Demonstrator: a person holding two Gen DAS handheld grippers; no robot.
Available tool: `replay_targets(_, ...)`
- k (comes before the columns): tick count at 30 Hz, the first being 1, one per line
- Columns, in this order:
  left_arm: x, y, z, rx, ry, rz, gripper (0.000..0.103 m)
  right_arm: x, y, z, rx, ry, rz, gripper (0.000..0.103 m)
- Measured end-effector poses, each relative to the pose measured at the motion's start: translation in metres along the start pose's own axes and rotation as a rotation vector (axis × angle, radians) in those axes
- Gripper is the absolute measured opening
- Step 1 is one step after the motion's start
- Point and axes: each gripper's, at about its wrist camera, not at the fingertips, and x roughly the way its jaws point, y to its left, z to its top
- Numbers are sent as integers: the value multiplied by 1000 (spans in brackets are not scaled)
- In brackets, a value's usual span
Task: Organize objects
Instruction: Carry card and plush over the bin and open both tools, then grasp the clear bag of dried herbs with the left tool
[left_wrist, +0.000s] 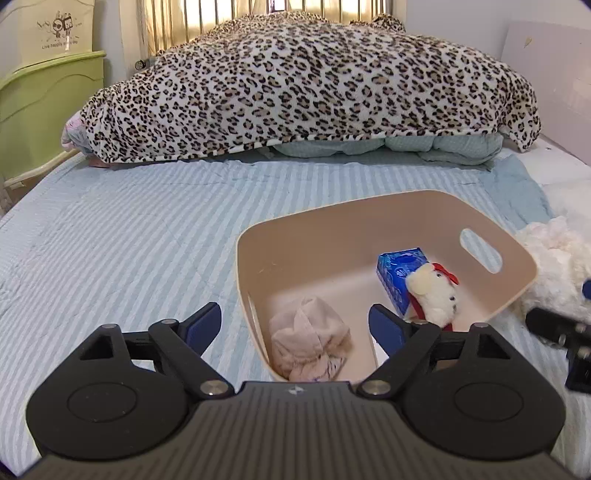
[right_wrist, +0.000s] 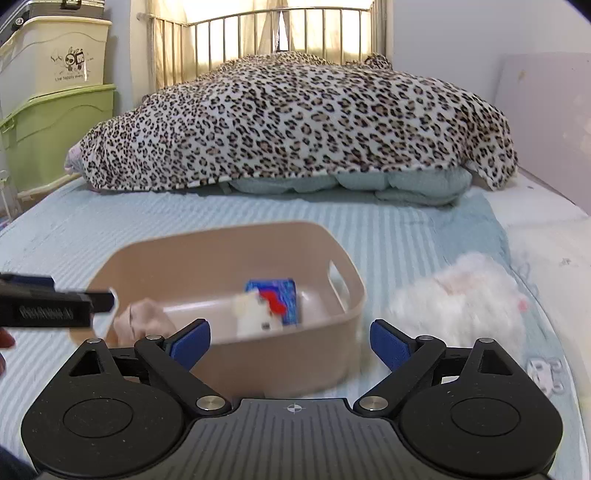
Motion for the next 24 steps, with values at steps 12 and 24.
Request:
replay_targets(12,-23,-9,-49,-25,72,-62,89,-25,-6,-52,20,91,18,95)
replay_targets(24,10,-50,-98,36,202,-122,89,-15,-25,-87,68,153,-23,95)
